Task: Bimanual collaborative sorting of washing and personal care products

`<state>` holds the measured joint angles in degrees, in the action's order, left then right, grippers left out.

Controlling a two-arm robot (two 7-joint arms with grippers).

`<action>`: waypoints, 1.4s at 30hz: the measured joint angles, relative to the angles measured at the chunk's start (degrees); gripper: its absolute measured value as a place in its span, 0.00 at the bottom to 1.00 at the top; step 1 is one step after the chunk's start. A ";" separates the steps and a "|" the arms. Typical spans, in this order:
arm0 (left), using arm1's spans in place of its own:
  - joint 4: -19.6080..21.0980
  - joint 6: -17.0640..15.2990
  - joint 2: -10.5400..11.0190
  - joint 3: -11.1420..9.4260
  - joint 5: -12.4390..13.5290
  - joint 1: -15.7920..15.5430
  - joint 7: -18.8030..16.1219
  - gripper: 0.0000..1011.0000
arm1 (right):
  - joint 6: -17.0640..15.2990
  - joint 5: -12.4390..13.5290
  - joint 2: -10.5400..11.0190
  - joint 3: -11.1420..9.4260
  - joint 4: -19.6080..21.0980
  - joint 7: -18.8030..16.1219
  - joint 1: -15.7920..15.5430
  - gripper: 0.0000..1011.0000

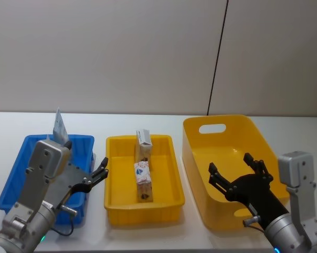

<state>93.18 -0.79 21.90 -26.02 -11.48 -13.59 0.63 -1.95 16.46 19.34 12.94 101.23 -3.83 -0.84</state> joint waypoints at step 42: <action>0.00 0.00 0.00 0.00 0.00 0.00 0.00 0.99 | 0.00 0.00 0.00 0.00 0.00 -0.01 0.00 0.99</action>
<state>93.18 -0.79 21.90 -26.02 -11.48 -13.59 0.63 -1.95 16.46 19.33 12.94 101.23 -3.84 -0.84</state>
